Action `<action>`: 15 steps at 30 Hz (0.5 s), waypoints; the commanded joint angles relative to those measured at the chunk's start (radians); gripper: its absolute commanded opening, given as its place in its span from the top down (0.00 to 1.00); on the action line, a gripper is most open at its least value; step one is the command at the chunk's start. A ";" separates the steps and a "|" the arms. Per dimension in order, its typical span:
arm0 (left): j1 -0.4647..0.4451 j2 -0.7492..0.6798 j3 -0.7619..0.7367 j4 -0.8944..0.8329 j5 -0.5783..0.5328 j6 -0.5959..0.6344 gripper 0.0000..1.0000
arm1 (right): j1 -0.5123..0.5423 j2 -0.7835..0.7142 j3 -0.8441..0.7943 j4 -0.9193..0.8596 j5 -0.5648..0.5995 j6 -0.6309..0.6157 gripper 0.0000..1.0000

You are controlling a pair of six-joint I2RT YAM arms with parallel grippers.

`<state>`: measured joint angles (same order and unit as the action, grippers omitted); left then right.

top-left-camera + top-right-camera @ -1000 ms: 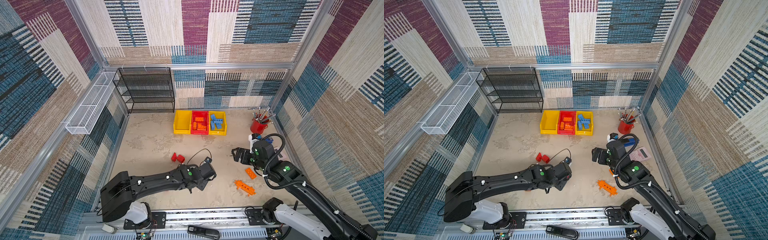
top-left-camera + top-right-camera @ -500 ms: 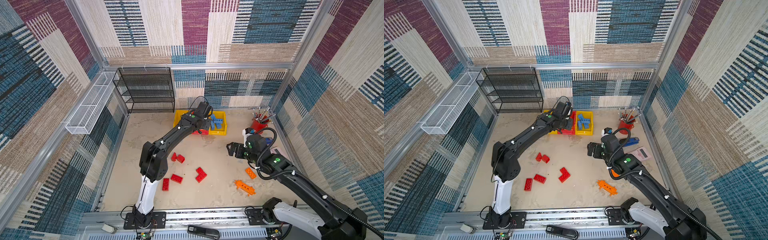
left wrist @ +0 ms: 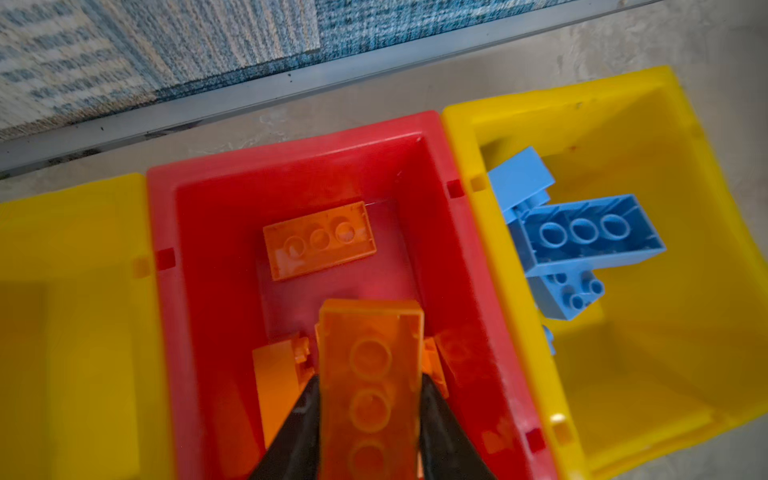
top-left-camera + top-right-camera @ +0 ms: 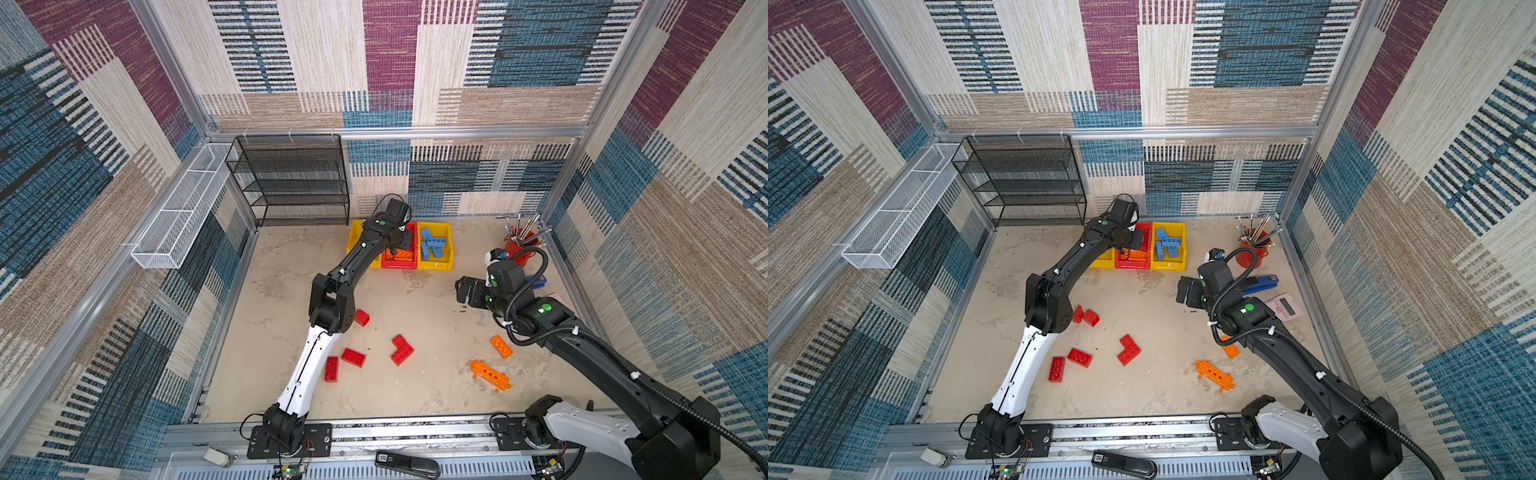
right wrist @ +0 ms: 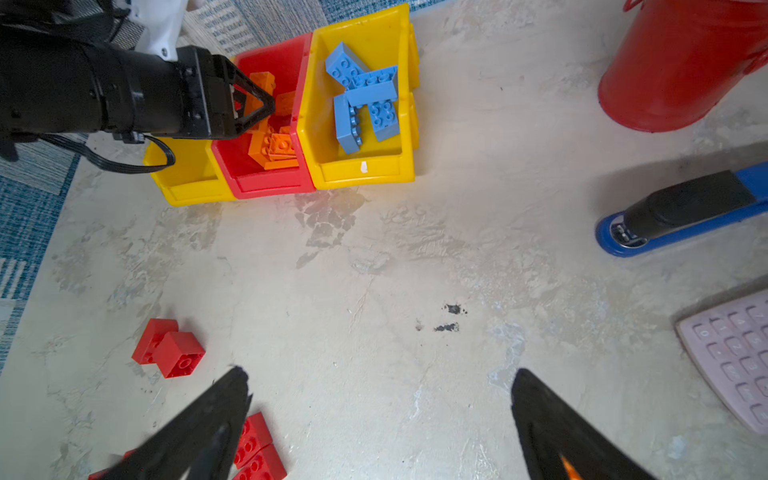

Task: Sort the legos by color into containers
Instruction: 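Drop the orange brick into the red bin while the right gripper reaches out, then grasp the orange 2x4 brick near the calculator with the right gripper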

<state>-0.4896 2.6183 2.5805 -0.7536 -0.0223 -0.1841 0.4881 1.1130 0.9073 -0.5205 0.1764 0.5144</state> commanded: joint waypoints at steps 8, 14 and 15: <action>-0.023 -0.169 -0.147 0.082 0.037 -0.037 0.07 | -0.072 0.163 -0.042 -0.111 0.118 0.073 0.01; -0.120 -0.599 -0.704 0.268 -0.053 -0.108 0.07 | -0.074 0.257 -0.076 -0.160 0.137 0.151 0.01; -0.140 -0.685 -0.833 0.334 -0.061 -0.121 0.05 | -0.074 0.251 -0.082 -0.167 0.131 0.163 0.01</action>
<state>-0.5980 2.1220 1.9446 -0.5831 -0.0307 -0.2478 0.4137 1.3655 0.8318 -0.6567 0.2848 0.6174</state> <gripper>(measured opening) 0.934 0.993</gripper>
